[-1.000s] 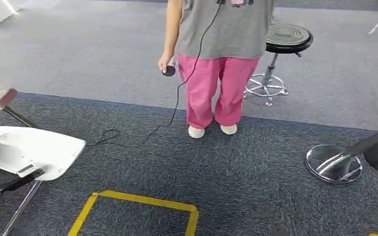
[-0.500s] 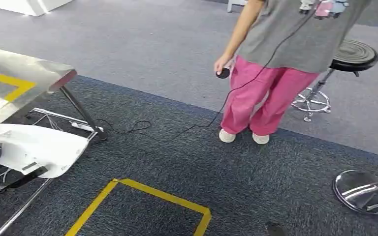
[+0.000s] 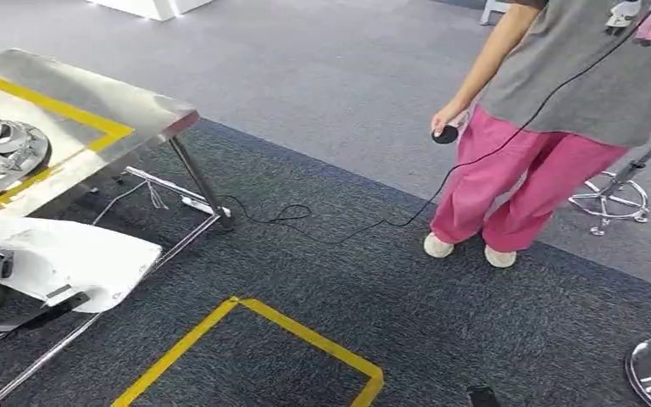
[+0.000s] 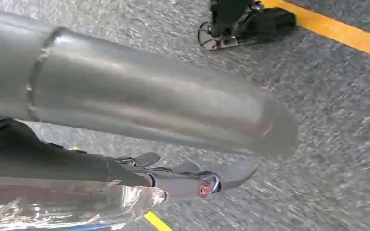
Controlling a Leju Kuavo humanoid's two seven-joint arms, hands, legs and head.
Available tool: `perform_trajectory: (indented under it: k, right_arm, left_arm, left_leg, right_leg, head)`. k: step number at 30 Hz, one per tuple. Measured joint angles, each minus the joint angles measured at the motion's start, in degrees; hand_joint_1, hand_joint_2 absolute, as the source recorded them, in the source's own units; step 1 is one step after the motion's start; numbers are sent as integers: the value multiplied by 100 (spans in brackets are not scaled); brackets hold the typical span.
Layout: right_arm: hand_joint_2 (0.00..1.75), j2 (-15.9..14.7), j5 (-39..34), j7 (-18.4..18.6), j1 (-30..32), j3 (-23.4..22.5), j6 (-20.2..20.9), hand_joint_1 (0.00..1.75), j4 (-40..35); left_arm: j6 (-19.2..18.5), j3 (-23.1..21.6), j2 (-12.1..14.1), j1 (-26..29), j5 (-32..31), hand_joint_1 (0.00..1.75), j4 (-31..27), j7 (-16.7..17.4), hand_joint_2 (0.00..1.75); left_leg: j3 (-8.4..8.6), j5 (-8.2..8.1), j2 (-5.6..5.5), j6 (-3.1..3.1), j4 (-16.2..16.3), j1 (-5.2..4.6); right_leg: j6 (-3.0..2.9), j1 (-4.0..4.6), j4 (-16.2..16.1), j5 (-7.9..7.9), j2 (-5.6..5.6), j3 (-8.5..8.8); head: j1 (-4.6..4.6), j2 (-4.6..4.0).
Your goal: Take the parts from the cabinet and place them on the table.
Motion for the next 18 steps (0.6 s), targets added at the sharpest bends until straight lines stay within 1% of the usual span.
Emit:
perform_trajectory:
  k: [1, 2, 3, 4, 5, 6, 7, 8, 9, 11, 12, 13, 14, 15, 16, 17, 18]
  right_arm:
    - [0, 0, 0, 2, 14, -2, 0, 0, 0]
    - [0, 0, 0, 0, 25, -7, 0, 0, 0]
    - [0, 0, -2, 0, 33, -9, 0, 0, 0]
    - [0, 0, -2, 0, 33, -11, 0, 0, 0]
    - [0, 0, -2, 0, 27, -13, 0, 0, 0]
    - [0, 0, -4, -2, 20, -13, 2, 0, 0]
    - [0, 0, -4, -4, 13, -13, 2, 0, 0]
    - [0, -7, -7, -9, 18, -18, 2, 0, 0]
    - [0, -11, -9, -7, 12, -24, 2, 0, 0]
    - [0, -11, -13, -9, -6, -48, 2, 0, 0]
    - [0, -11, -15, -9, -18, -52, 2, 0, -2]
    - [0, -11, -15, -13, -25, -55, 2, 0, -2]
    - [0, -13, -17, -15, -24, -59, 2, 0, -2]
    - [0, -11, -17, -15, -17, -63, 4, 0, -2]
    - [0, -11, -17, -13, -5, -66, 7, 0, 0]
    - [0, -11, -20, -15, 11, -68, 7, 0, 0]
    - [0, -11, -24, -15, 30, -72, 7, 0, 0]
  left_arm:
    - [0, -13, -11, 0, 2, 175, 0, 0, 175]
    - [-4, -26, -22, 21, 2, 175, 4, 0, 175]
    - [-11, -42, -24, 27, 2, 175, 11, 2, 175]
    - [-15, -55, -24, 26, 2, 175, 15, 2, 175]
    - [-15, -59, -22, 24, 2, 175, 15, 6, 175]
    - [-15, -59, -14, 23, 2, 175, 15, 9, 175]
    - [-15, -57, -5, 15, 2, 175, 15, 11, 175]
    - [-18, -63, -5, -27, 2, 175, 15, 13, 175]
    - [-18, -72, -16, -29, 2, 175, 15, 17, 175]
    - [-17, -74, -5, 10, 2, 175, 17, 20, 175]
    - [-17, -74, 0, 9, 4, 175, 17, 20, 175]
    - [-17, -72, 4, 8, 4, 175, 17, 22, 175]
    - [-17, -72, 6, -17, 4, 175, 17, 31, 175]
    - [-17, -83, -5, -34, 4, 175, 17, 42, 175]
    - [-17, -94, -7, -32, 4, 175, 17, 42, 175]
    - [-20, -98, -11, -19, 4, 175, 17, 42, 175]
    - [-22, -98, -11, -17, 4, 175, 22, 42, 175]
  left_leg:
    - [-217, -197, 70, -17, 473, 6]
    - [-400, -322, 101, -35, 866, 10]
    - [-444, -285, 110, -48, 947, 15]
    - [-352, -138, 121, -54, 785, 21]
    - [-148, 81, 154, -55, 409, 24]
    - [141, 308, 249, -52, -99, 23]
    - [460, 465, 562, -48, -625, 10]
    - [519, 363, 682, -28, -791, -67]
    - [498, 385, 575, 63, -782, -37]
    - [482, 363, 431, 122, -779, -57]
    - [487, 385, 349, 162, -795, -40]
    - [502, 402, 293, 199, -803, -6]
    - [501, 406, 228, 243, -803, 3]
    - [495, 405, 177, 269, -803, 6]
    - [490, 404, 97, 274, -802, 4]
    - [489, 403, 20, 274, -801, 0]
    - [490, 403, -71, 274, -800, -1]
  right_leg:
    - [-14, 7, 0, -10, -84, -3]
    - [-20, 8, 1, -15, -177, -8]
    - [-19, 8, 1, -21, -257, -6]
    - [-14, 8, 2, -25, -336, -3]
    - [-4, 7, 2, -33, -413, 4]
    - [12, 5, 2, -48, -480, 20]
    - [44, 30, 8, -68, -544, 54]
    - [87, 78, 34, -105, -599, 46]
    - [110, 93, 26, -123, -647, 27]
    - [144, 87, -13, -145, -796, 124]
    - [185, 80, -10, -163, -847, 140]
    - [249, 52, 90, -224, -500, 83]
    - [259, 31, 369, -399, -199, -42]
    - [261, 29, 818, -624, -89, -258]
    - [266, 30, 1345, -850, -61, -524]
    - [265, 30, 1747, -981, -59, -746]
    - [256, 30, 1923, -970, -59, -872]
  head:
    - [-7, 0]
    - [-4, 0]
    - [-9, 0]
    - [-7, 0]
    - [-4, 0]
    - [-7, 0]
    - [-7, 0]
    - [-30, 0]
    - [0, 0]
    - [4, 0]
    - [-11, 0]
    - [15, 0]
    - [35, 0]
    - [50, 0]
    - [52, 0]
    - [50, 0]
    - [48, 0]
